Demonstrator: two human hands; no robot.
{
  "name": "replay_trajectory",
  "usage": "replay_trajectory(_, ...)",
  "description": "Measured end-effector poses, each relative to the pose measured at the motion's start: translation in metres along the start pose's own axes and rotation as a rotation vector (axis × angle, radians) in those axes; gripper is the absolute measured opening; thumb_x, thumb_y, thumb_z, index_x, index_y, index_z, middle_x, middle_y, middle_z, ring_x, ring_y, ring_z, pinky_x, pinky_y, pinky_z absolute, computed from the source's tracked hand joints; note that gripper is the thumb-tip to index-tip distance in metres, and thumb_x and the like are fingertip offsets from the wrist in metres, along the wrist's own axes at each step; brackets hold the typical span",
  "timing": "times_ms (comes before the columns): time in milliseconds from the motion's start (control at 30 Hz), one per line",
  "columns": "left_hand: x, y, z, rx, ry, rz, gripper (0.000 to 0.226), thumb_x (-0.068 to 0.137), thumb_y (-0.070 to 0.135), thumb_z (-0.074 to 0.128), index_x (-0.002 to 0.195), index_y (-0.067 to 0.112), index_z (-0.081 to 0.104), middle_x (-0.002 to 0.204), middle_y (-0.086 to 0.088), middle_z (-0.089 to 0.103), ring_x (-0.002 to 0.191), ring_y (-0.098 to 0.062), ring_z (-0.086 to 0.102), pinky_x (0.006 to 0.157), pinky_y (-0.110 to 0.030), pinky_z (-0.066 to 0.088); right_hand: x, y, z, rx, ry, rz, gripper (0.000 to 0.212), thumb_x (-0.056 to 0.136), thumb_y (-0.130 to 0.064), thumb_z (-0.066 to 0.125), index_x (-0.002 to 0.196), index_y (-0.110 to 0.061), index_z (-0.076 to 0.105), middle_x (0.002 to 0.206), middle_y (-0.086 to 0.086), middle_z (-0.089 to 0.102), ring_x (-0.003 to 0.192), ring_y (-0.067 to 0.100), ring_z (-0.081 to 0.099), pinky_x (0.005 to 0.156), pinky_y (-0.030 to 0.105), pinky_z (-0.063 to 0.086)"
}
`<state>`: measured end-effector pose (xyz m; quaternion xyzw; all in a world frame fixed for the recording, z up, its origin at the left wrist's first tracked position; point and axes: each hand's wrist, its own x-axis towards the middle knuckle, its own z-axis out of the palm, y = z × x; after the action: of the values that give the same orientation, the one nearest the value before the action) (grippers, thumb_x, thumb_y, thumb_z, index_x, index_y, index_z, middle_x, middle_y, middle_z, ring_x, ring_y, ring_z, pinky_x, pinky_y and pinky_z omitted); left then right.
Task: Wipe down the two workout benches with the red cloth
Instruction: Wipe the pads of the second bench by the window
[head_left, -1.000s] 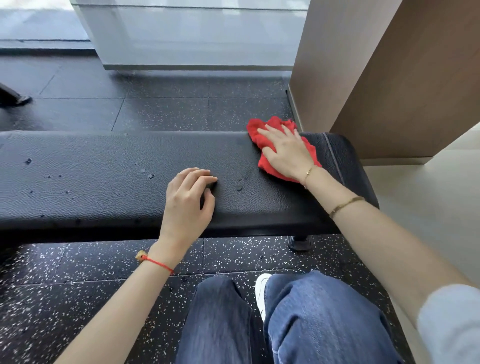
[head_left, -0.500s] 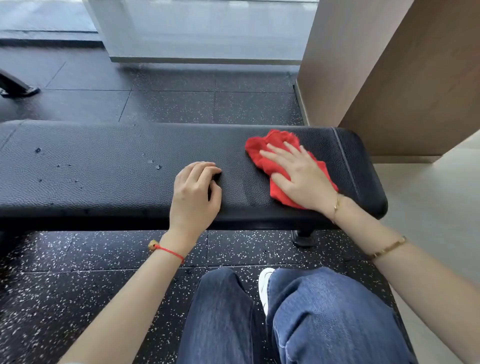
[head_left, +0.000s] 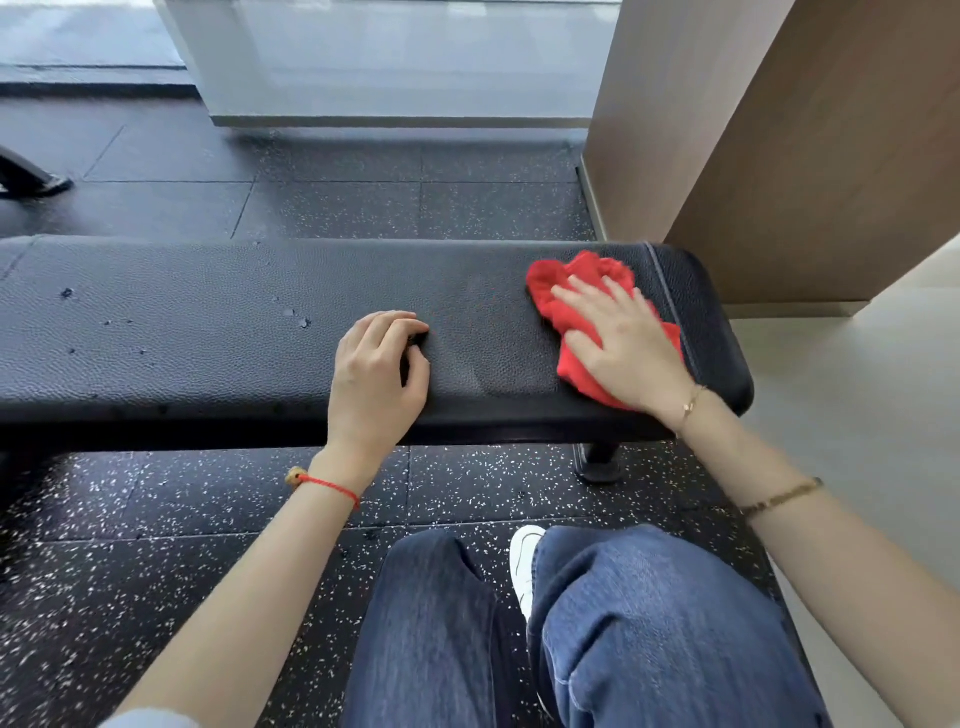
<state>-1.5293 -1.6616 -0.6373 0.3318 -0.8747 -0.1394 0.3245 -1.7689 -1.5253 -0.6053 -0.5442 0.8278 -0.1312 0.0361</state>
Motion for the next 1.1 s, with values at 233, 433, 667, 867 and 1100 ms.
replay_trajectory(233,-0.001,0.005,0.0,0.037,-0.036,-0.01,0.026,0.089,0.023,0.057,0.112,0.013,0.063,0.119,-0.003,0.062,0.118,-0.026,0.053,0.107,-0.04,0.039,0.034,-0.033,0.012,-0.064,-0.056,-0.041,0.059,0.095,-0.045,0.044,0.151,-0.037,0.027,0.161,-0.01,0.019,0.15,0.026,0.01,0.122,0.045,-0.001)
replay_trajectory(433,-0.002,0.001,0.002,0.053,-0.022,0.024,0.026,0.088,0.023,0.057,0.112,0.013,0.062,0.119,-0.003,0.062,0.117,-0.027,0.054,0.107,-0.04,0.039,-0.018,-0.018,0.005,-0.01,-0.054,-0.205,0.057,0.093,-0.042,0.048,0.148,-0.039,0.034,0.158,-0.014,0.026,0.148,0.021,0.017,0.122,0.045,0.008)
replay_trajectory(667,-0.002,0.003,0.004,0.074,-0.019,0.018,0.028,0.088,0.024,0.054,0.112,0.011,0.062,0.118,-0.005,0.061,0.116,-0.03,0.054,0.106,-0.043,0.04,0.034,0.022,-0.004,-0.082,0.011,0.22,0.055,0.096,-0.039,0.042,0.149,-0.036,0.031,0.161,-0.008,0.023,0.148,0.027,0.017,0.122,0.045,0.005)
replay_trajectory(867,-0.001,0.002,0.004,0.081,-0.027,0.023,0.029,0.088,0.025,0.054,0.112,0.011,0.063,0.119,-0.005,0.062,0.116,-0.03,0.055,0.106,-0.045,0.041,0.023,-0.042,0.012,-0.043,-0.074,-0.103,0.058,0.093,-0.039,0.046,0.149,-0.037,0.031,0.16,-0.011,0.024,0.149,0.023,0.015,0.122,0.043,0.004)
replay_trajectory(1100,-0.002,-0.002,0.006,0.082,-0.005,0.052,0.029,0.089,0.026,0.054,0.111,0.011,0.063,0.119,-0.005,0.062,0.115,-0.03,0.055,0.104,-0.044,0.042,-0.045,0.018,-0.004,-0.062,0.084,0.154,0.057,0.09,-0.037,0.04,0.147,-0.031,0.039,0.157,-0.006,0.032,0.146,0.027,0.025,0.121,0.045,0.011)
